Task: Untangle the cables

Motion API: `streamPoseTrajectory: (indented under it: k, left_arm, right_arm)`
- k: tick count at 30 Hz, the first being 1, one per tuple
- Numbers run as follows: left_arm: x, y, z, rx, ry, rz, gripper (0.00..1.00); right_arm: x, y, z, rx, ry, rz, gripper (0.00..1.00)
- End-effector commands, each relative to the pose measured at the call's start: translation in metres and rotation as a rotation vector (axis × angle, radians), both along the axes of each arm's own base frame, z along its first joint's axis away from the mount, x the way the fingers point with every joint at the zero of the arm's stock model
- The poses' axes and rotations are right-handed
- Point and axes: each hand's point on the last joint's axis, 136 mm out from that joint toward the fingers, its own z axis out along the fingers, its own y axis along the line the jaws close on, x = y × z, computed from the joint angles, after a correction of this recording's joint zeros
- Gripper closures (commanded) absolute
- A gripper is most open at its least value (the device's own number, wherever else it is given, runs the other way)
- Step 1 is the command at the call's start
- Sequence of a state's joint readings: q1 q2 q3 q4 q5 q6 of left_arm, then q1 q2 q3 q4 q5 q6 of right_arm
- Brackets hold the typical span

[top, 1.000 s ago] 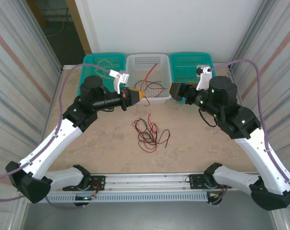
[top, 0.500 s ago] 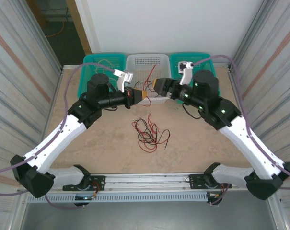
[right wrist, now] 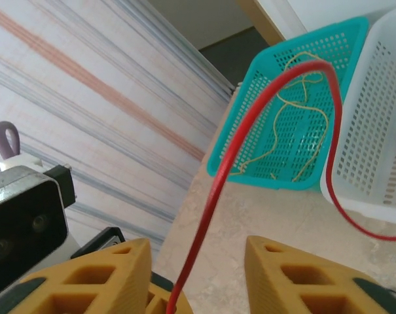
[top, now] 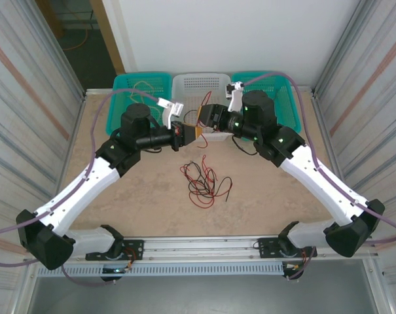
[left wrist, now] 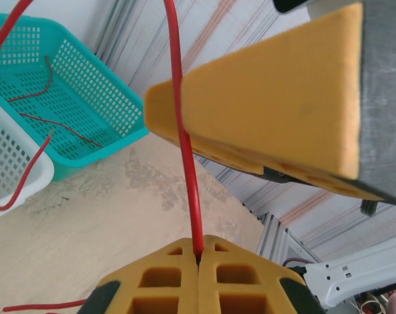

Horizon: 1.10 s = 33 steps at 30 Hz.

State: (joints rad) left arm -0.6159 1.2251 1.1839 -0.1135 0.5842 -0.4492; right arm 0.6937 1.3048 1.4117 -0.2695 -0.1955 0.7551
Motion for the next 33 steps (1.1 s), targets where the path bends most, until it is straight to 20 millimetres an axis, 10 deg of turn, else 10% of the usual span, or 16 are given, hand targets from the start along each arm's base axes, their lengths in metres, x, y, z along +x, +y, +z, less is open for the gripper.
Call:
streamPoseTrajectory:
  k: [1,9,12,21,33]
  left_arm:
    - [-0.008,-0.003,0.008,-0.029,-0.032,-0.037,1.0]
    - [-0.008,-0.001,-0.001,-0.014,-0.024,-0.032,1.0]
    - [-0.005,0.002,-0.011,0.018,-0.009,-0.004,0.58]
    - [0.0,0.029,-0.042,0.154,0.003,0.134,0.44]
    - [-0.002,0.059,-0.043,0.197,-0.006,0.263,0.44]
  right_arm:
    - [0.002,0.005,0.022,0.061,-0.028,0.018,0.74]
    - [0.006,0.006,0.026,0.054,-0.037,0.022,1.0]
    - [0.013,-0.007,0.031,0.034,-0.052,-0.008,1.0]
    - [0.077,-0.121,0.035,-0.118,-0.039,-0.296,1.0]
    - [0.193,-0.223,-0.046,-0.354,0.166,-0.534,1.0]
